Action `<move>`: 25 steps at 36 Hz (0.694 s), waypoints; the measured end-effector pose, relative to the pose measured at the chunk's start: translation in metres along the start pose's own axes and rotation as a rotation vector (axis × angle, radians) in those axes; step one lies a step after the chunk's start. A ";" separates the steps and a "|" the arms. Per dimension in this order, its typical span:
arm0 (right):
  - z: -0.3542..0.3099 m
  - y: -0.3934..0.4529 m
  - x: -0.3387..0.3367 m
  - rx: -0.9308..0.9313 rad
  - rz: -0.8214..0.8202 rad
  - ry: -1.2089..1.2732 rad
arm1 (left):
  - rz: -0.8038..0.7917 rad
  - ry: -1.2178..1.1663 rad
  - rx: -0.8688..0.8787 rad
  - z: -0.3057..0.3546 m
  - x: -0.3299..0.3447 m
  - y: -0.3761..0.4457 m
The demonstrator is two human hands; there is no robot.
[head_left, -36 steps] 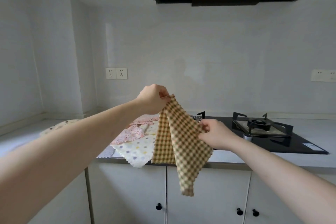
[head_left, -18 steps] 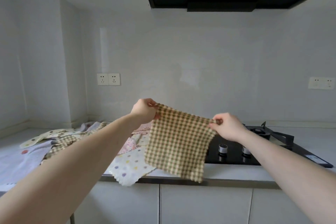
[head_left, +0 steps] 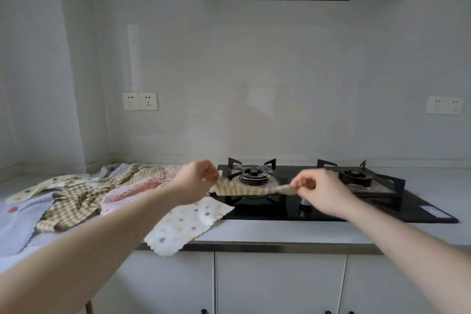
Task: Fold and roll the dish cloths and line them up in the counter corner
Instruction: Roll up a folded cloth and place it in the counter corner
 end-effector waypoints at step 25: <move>0.051 -0.010 0.084 0.278 0.112 0.168 | -0.002 -0.093 -0.205 -0.056 0.073 -0.002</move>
Point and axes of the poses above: each hand's wrist, its own y-axis towards the middle knuckle, its own x-axis out of the palm, z = x × y, the point moved 1 cm from there along y, towards the middle knuckle, and after that the axes turned 14 degrees about z, right-handed, at the moved point
